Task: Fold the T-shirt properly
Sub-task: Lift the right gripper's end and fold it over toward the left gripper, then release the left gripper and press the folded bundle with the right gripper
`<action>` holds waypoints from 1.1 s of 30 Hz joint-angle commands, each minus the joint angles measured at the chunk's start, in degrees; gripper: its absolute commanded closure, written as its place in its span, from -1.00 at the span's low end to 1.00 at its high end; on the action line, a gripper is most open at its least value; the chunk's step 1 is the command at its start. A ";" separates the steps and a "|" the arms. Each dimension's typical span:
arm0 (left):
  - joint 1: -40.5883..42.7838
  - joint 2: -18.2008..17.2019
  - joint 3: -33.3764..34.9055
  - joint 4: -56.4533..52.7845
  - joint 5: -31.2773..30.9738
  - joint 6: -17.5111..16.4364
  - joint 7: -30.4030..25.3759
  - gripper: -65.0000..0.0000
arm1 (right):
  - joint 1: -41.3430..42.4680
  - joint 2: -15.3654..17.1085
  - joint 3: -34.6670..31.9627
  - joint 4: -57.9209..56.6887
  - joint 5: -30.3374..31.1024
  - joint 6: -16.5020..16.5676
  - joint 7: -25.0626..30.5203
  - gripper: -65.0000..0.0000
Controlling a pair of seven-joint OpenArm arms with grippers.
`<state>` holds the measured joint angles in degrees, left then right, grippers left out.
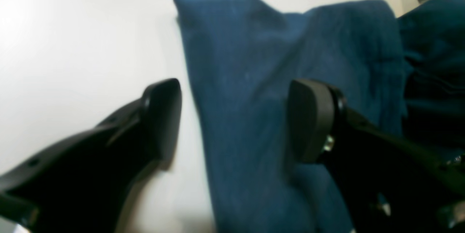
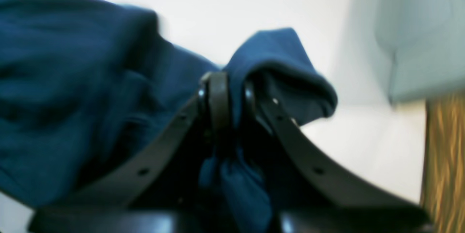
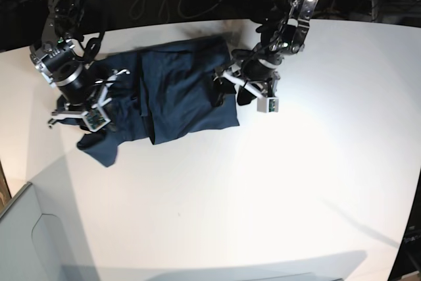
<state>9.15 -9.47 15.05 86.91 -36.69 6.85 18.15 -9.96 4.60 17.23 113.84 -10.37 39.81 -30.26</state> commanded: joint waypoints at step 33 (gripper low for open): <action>1.18 -0.85 -0.06 0.34 0.16 1.28 2.02 -0.38 | 7.98 0.28 -32.22 -12.52 0.92 0.19 1.47 1.00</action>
<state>9.82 -10.02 15.05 87.15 -36.71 6.61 17.76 -2.37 5.04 -14.94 100.36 -10.46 39.81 -30.35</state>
